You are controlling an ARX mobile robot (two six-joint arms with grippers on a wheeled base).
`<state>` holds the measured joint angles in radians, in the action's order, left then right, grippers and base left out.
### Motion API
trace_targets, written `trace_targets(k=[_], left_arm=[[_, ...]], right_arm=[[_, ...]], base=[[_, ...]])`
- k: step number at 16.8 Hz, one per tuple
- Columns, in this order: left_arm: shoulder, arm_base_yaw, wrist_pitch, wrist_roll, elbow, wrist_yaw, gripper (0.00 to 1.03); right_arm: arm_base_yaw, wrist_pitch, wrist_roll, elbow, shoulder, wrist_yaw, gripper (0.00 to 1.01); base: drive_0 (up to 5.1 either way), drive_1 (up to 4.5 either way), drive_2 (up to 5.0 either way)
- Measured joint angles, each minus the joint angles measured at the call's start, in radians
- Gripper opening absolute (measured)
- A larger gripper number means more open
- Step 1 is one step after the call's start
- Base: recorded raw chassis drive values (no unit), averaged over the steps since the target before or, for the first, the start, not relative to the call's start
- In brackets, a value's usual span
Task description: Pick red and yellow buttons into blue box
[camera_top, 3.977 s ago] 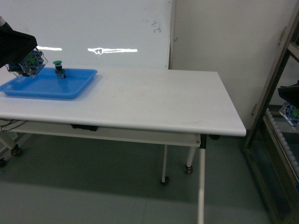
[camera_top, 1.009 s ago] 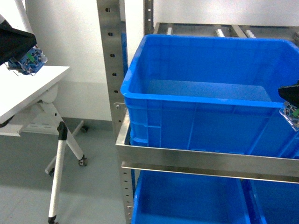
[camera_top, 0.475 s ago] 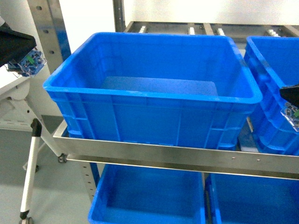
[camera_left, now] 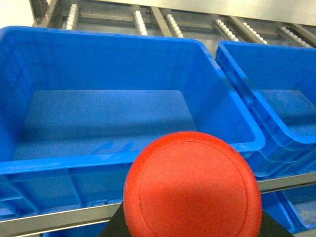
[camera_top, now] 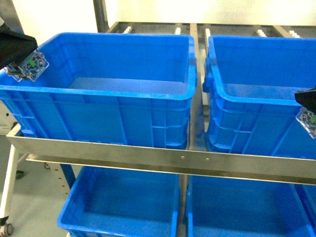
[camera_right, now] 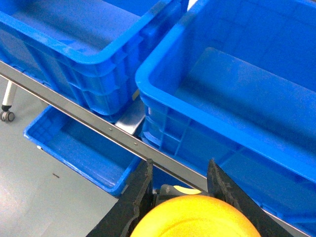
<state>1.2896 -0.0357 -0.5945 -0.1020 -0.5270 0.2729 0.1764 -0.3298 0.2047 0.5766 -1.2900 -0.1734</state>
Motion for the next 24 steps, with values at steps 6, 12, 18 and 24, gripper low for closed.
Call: trace_targets(k=[6,12,18,24], left_arm=[[0.0,-0.002,0.003,0.0,0.0,0.0,0.23],[0.0,-0.002,-0.003,0.0,0.0,0.002,0.23],[0.0,-0.011,-0.004,0.0,0.0,0.011,0.23],[0.0,0.005,0.001,0.0,0.0,-0.003,0.23]], right_arm=[[0.0,0.0,0.0,0.0,0.0,0.0,0.29],[0.0,0.0,0.0,0.0,0.0,0.0,0.29],[-0.008,0.0,0.0,0.0,0.0,0.004,0.29],[0.002,0.0,0.0,0.0,0.002,-0.007,0.29]], base=[[4.7,-2.14,-2.1],[4.4,-2.1,-2.1],[0.0,0.0,0.0],[1.4,0.61,-2.2]])
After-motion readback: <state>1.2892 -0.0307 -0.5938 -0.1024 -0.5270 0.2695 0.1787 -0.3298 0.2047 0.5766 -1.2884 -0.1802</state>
